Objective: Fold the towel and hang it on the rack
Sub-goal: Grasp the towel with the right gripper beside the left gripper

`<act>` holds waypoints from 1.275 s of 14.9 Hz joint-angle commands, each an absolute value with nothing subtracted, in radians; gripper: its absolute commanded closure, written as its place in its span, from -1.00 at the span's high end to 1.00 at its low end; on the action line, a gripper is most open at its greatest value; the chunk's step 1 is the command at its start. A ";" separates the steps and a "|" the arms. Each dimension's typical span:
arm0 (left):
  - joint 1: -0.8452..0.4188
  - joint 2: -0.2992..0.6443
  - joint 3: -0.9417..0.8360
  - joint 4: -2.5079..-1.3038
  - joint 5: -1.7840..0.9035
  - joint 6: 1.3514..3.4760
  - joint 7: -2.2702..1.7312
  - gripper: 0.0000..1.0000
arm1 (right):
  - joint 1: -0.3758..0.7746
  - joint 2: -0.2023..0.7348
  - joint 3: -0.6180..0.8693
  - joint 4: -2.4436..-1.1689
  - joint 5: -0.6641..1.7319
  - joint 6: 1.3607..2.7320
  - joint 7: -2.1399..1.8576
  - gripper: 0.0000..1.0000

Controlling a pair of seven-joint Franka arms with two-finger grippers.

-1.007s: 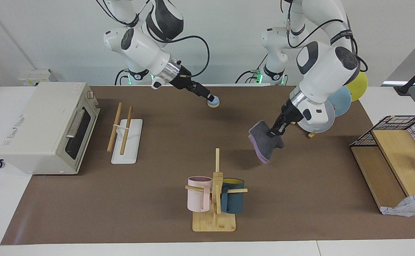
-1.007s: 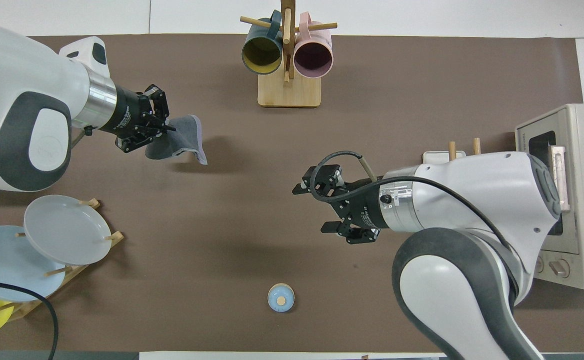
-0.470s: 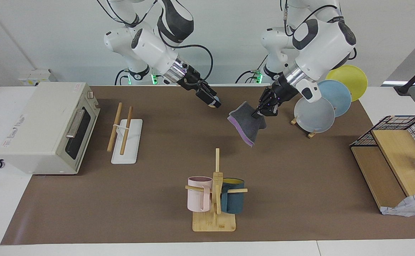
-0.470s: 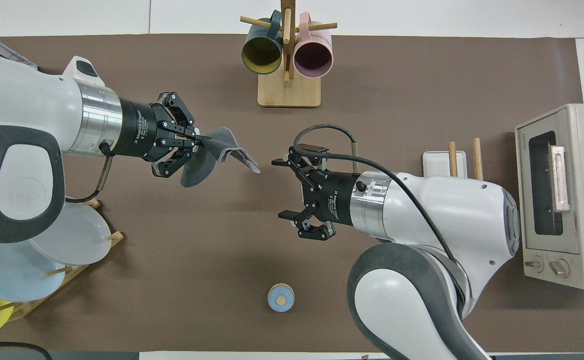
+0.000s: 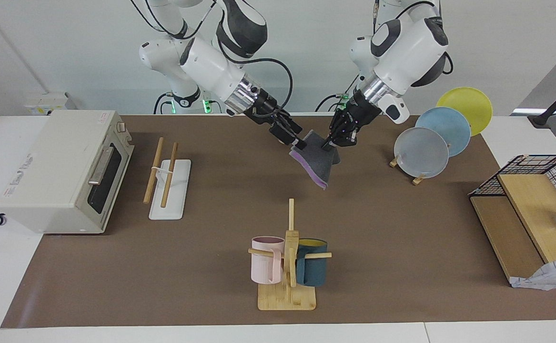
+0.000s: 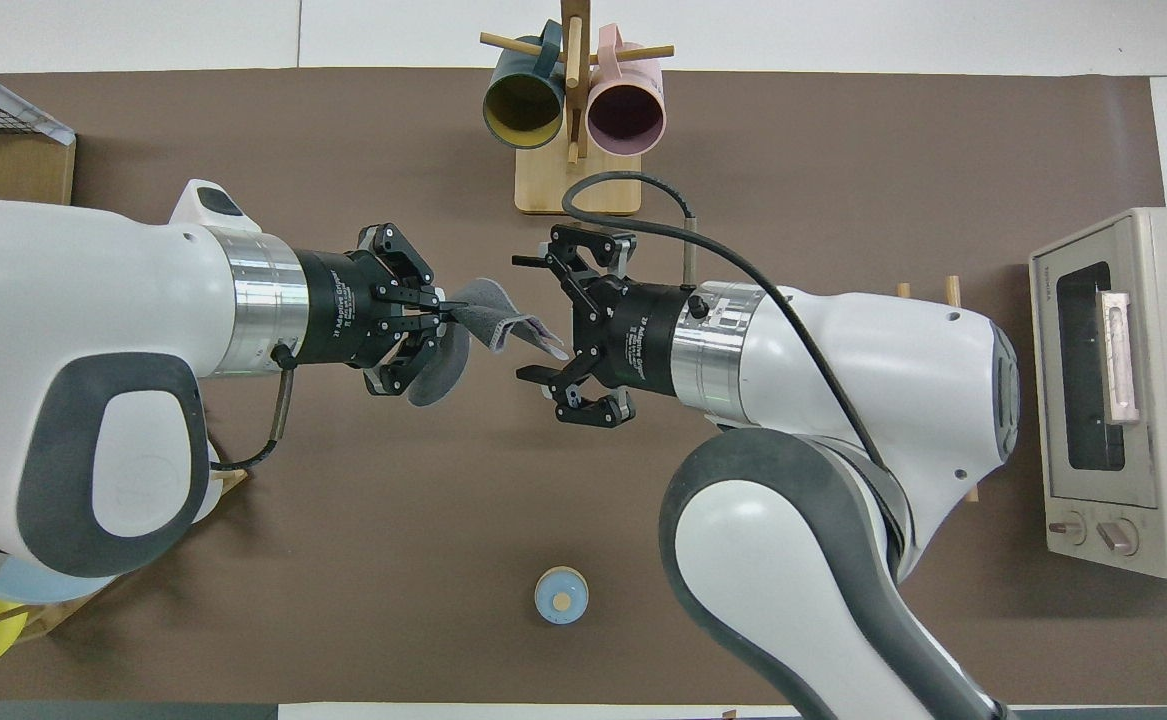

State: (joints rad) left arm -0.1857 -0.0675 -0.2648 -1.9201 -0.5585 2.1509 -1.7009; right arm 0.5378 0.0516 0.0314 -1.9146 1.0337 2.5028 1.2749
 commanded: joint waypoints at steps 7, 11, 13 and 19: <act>-0.218 -0.110 -0.252 -1.979 -0.577 2.217 -1.792 -1.00 | 0.568 0.064 0.034 -1.939 1.029 2.507 1.224 1.00; -0.216 -0.110 -0.252 -1.979 -0.577 2.215 -1.804 -1.00 | 0.561 0.049 0.032 -1.960 1.011 2.447 1.189 1.00; -0.216 -0.110 -0.252 -1.979 -0.577 2.217 -1.813 -1.00 | 0.539 0.043 0.032 -1.962 0.996 2.399 1.145 0.75; -0.218 -0.110 -0.252 -1.979 -0.575 2.214 -1.818 -1.00 | 0.534 0.038 0.032 -1.970 0.997 2.391 1.123 -1.00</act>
State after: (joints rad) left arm -0.2051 -0.0767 -0.2625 -1.9459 -0.5590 2.1992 -1.8046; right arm 0.5447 0.0628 0.0265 -1.9408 1.0175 2.4096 1.1401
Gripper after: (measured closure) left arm 0.974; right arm 0.590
